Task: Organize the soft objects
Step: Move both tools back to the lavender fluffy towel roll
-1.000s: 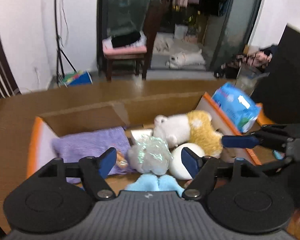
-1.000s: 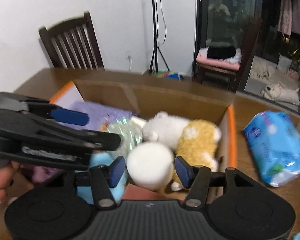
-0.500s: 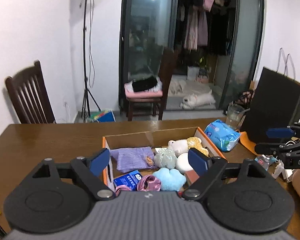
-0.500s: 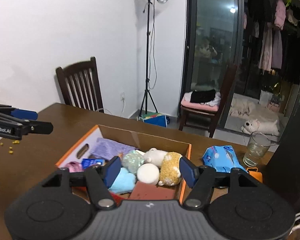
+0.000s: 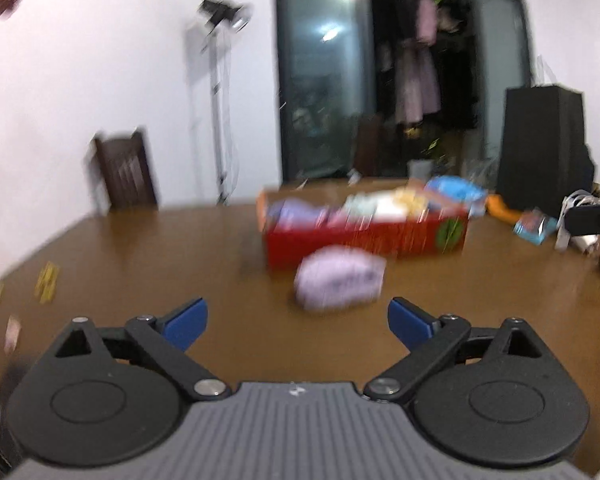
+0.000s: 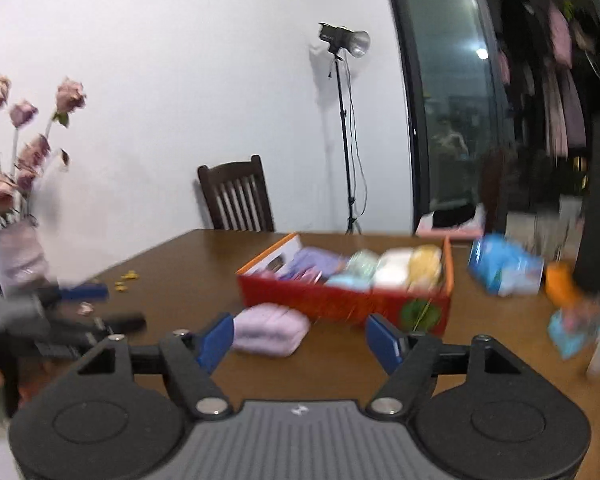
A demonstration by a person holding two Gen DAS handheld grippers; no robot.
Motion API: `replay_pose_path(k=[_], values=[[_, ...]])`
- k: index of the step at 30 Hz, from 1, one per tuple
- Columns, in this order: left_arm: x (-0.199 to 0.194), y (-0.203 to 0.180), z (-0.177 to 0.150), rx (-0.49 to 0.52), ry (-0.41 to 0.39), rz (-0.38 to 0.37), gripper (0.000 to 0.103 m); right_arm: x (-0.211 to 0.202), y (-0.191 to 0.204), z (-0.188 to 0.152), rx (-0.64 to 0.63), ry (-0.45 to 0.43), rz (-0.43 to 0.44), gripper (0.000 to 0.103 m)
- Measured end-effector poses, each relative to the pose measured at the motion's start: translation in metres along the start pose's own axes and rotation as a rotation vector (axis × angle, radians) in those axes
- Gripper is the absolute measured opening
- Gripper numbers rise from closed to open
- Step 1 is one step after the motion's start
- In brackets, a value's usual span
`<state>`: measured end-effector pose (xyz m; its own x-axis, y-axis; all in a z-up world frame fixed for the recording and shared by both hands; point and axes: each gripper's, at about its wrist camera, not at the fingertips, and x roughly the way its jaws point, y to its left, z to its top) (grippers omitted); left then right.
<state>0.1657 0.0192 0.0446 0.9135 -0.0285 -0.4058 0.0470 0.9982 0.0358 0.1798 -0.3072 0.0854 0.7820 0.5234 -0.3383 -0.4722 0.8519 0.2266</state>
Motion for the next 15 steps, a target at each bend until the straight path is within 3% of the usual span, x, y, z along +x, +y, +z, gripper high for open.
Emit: replay_pose_path(k=[3,5,8,15], values=[[-0.013,0.009,-0.022,-0.065,0.058,-0.014,0.099,-0.005,0.006,-0.033,0.083,0.057,0.060,0.075],[-0.019,0.019,-0.022,-0.075,0.054,0.002,0.099,0.001,0.012,-0.044,0.103,0.107,0.088,0.075],[-0.014,0.024,-0.011,-0.084,0.030,0.002,0.099,0.014,0.020,-0.043,0.072,0.124,0.061,0.075],[0.035,0.035,0.018,-0.175,0.052,-0.105,0.098,0.056,0.010,-0.027,0.088,0.124,-0.009,0.075]])
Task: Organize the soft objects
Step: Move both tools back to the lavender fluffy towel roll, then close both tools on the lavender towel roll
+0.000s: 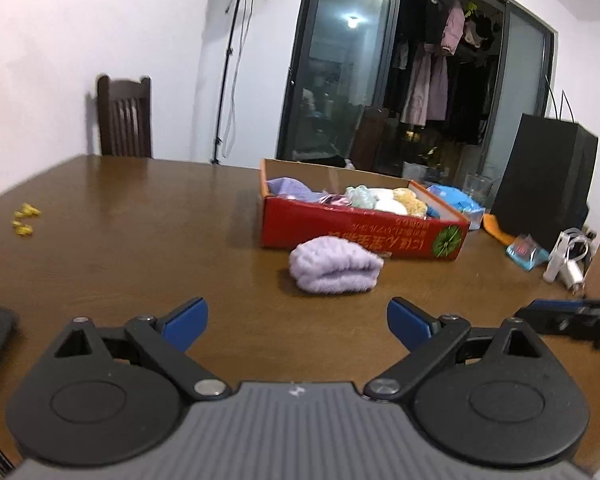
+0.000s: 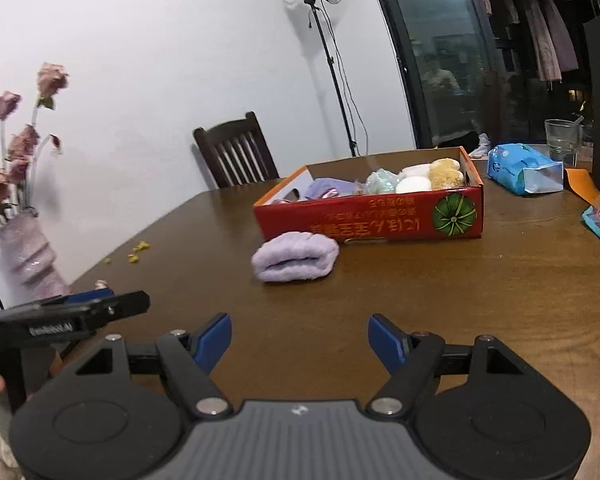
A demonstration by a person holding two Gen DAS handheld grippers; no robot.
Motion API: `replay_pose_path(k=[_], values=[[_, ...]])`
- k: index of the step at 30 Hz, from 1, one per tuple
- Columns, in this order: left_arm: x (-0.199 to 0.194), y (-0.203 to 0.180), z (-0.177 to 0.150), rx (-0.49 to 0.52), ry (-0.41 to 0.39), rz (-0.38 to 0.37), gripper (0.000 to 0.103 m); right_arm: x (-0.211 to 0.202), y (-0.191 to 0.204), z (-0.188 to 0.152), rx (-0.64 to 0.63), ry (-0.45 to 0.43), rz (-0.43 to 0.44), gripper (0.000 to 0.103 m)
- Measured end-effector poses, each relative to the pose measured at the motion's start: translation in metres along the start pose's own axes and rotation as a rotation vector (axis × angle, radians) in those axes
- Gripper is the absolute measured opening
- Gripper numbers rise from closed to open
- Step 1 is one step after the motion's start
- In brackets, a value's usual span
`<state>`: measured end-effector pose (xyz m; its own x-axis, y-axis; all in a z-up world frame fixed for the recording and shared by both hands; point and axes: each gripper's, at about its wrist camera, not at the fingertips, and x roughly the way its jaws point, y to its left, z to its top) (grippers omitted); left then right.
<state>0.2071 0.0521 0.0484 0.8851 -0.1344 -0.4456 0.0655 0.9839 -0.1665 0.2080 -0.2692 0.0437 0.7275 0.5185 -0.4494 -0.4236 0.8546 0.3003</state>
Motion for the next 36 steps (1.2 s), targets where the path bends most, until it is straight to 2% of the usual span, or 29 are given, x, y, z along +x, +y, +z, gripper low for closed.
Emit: replay_pose_path(k=[5,7,8,12,16,17,19,21,22,24,28,33,36], values=[[0.065,0.014,0.030,-0.094,0.055,-0.069,0.094,0.055,-0.011,0.030,0.015,0.006,-0.007,0.075],[0.099,0.023,0.039,-0.148,0.112,-0.090,0.080,0.084,-0.014,0.043,0.019,0.021,0.005,0.075],[0.112,0.025,0.041,-0.159,0.124,-0.092,0.078,0.099,-0.015,0.049,0.017,0.031,0.016,0.075],[0.156,0.029,0.042,-0.213,0.184,-0.111,0.054,0.156,-0.020,0.064,0.042,0.071,0.035,0.072],[0.174,0.038,0.034,-0.263,0.213,-0.181,0.039,0.194,-0.033,0.066,0.147,0.103,0.056,0.058],[0.176,0.040,0.032,-0.270,0.219,-0.191,0.038,0.200,-0.035,0.064,0.158,0.108,0.059,0.055],[0.177,0.041,0.028,-0.270,0.223,-0.195,0.038,0.208,-0.037,0.058,0.171,0.118,0.053,0.043],[0.177,0.038,0.025,-0.245,0.220,-0.185,0.040,0.210,-0.037,0.051,0.162,0.106,0.065,0.041],[0.176,0.036,0.024,-0.231,0.214,-0.175,0.046,0.209,-0.035,0.049,0.141,0.101,0.061,0.040],[0.176,0.035,0.024,-0.221,0.208,-0.166,0.046,0.207,-0.030,0.048,0.097,0.094,0.056,0.038],[0.176,0.034,0.024,-0.219,0.207,-0.193,0.036,0.207,-0.029,0.046,0.077,0.090,0.064,0.032],[0.173,0.028,0.024,-0.173,0.189,-0.190,0.031,0.207,-0.031,0.047,0.079,0.092,0.067,0.031],[0.170,0.022,0.025,-0.123,0.173,-0.181,0.029,0.207,-0.027,0.047,0.057,0.084,0.064,0.027]])
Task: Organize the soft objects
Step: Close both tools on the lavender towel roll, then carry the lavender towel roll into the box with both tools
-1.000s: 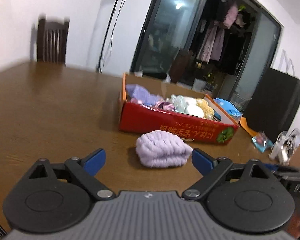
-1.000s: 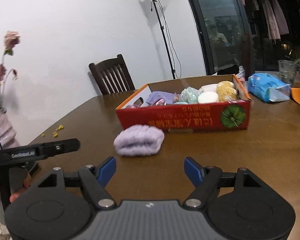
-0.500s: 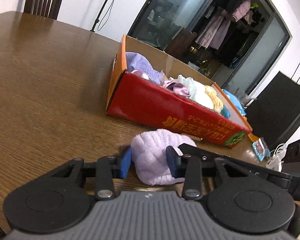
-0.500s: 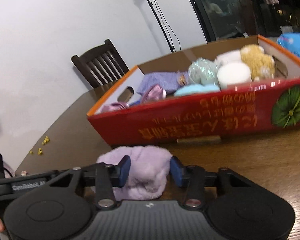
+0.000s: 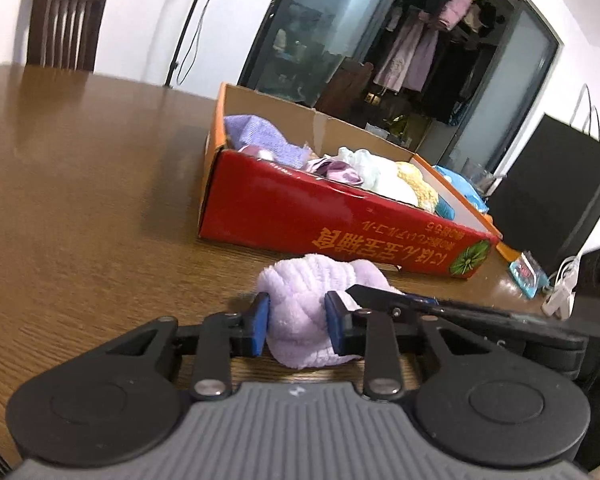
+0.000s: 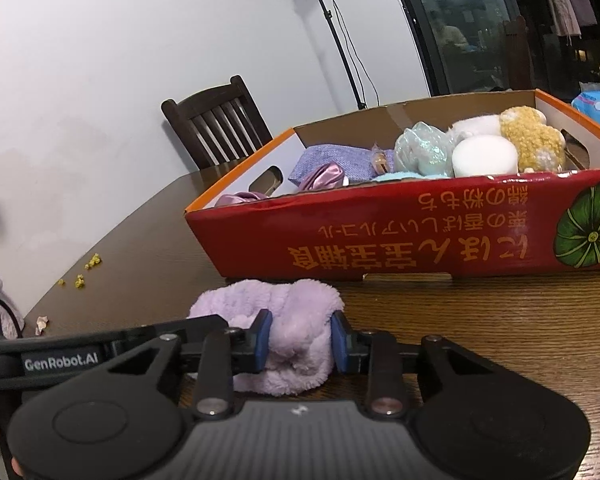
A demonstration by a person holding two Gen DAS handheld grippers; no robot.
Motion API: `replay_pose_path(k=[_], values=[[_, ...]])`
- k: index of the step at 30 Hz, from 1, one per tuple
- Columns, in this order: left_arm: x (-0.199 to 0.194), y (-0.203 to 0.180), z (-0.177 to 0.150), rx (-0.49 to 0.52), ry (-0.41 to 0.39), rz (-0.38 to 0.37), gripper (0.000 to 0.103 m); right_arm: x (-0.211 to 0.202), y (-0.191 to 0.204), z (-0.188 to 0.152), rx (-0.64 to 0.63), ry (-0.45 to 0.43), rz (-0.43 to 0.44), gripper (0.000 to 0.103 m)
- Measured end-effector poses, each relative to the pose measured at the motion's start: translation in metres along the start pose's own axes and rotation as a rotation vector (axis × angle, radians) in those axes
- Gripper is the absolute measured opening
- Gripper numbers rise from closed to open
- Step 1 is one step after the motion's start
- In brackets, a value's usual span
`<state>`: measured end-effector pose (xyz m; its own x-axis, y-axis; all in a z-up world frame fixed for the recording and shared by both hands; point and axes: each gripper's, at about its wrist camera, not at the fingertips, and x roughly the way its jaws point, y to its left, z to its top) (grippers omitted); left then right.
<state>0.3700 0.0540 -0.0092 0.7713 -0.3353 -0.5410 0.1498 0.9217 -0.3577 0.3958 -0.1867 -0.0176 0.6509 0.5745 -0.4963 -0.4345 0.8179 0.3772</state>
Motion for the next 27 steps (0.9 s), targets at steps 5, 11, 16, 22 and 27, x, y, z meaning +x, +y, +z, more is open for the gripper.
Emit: replay_pose_path(k=[5,11,16,22,27], values=[[-0.027,-0.019,-0.002,0.040,-0.027,-0.027,0.026,-0.022,0.019,0.000,-0.064,-0.013,-0.031,0.018],[-0.101,-0.054,-0.032,0.057,-0.069,-0.125,0.025,-0.113,0.036,-0.027,-0.056,-0.067,0.012,0.018],[-0.133,-0.084,-0.049,0.087,-0.092,-0.178,0.025,-0.170,0.050,-0.050,-0.091,-0.108,-0.014,0.018],[-0.149,-0.111,-0.049,0.134,-0.131,-0.189,0.025,-0.207,0.050,-0.056,-0.087,-0.179,-0.025,0.018],[-0.150,-0.118,-0.048,0.136,-0.146,-0.180,0.026,-0.215,0.048,-0.053,-0.088,-0.201,-0.009,0.018]])
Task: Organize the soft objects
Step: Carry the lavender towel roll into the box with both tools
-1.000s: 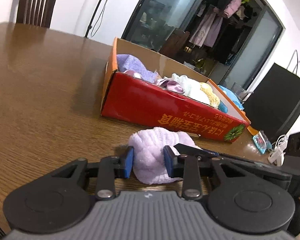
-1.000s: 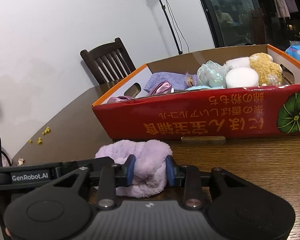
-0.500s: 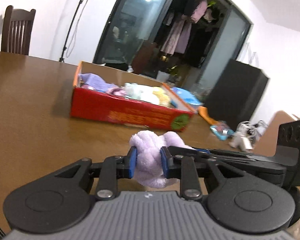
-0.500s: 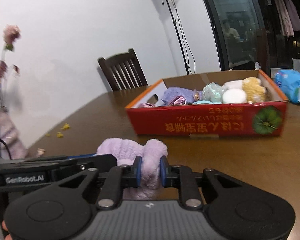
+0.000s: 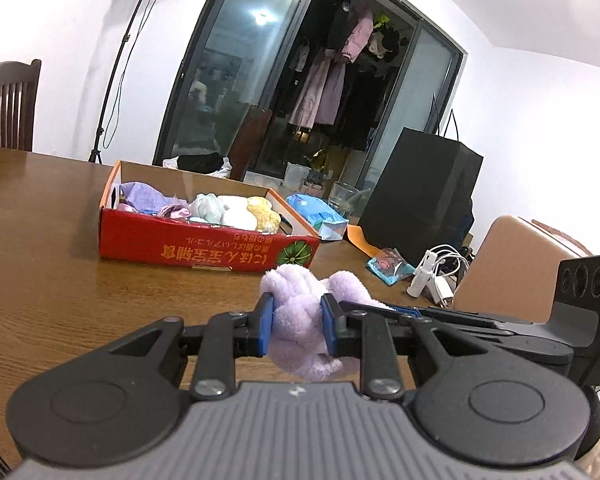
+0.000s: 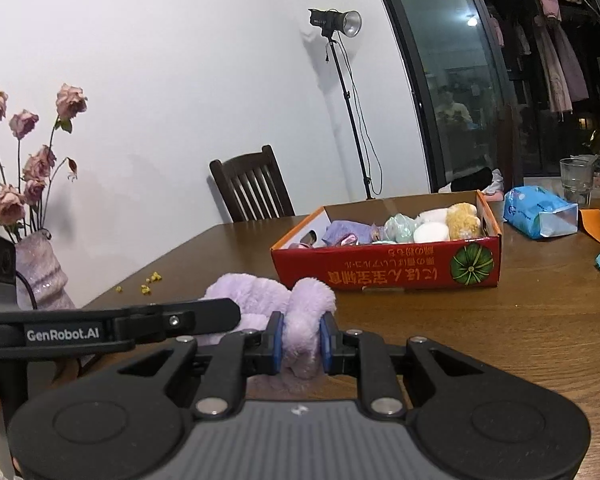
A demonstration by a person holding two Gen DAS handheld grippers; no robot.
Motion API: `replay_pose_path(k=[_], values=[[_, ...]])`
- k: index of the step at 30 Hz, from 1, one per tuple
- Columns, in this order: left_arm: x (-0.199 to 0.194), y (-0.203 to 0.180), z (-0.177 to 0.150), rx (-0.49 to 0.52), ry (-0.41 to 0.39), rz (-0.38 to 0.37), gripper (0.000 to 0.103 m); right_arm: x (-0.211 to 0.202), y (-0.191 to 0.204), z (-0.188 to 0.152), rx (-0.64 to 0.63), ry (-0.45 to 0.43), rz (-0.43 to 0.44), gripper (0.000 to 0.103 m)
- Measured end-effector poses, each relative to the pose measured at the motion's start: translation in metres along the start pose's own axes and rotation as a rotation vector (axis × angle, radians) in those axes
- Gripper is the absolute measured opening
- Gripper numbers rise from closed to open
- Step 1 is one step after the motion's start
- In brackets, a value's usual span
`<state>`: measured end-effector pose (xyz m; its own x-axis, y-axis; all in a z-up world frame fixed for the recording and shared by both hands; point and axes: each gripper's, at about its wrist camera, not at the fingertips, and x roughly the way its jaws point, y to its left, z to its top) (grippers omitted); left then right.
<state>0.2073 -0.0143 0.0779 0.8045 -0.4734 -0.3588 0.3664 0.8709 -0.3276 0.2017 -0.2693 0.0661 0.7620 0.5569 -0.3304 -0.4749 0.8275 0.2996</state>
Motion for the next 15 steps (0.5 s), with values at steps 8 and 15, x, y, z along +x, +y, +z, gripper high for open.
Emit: replay_pose_path(k=[8,15], values=[[0.032,0.017,0.056,0.038,-0.053,-0.034,0.025,0.033,-0.014,0.052,-0.074,-0.051,0.016,0.018],[0.135,0.078,0.161,0.007,-0.047,-0.016,0.025,0.142,-0.056,0.156,-0.110,-0.037,0.021,0.018]])
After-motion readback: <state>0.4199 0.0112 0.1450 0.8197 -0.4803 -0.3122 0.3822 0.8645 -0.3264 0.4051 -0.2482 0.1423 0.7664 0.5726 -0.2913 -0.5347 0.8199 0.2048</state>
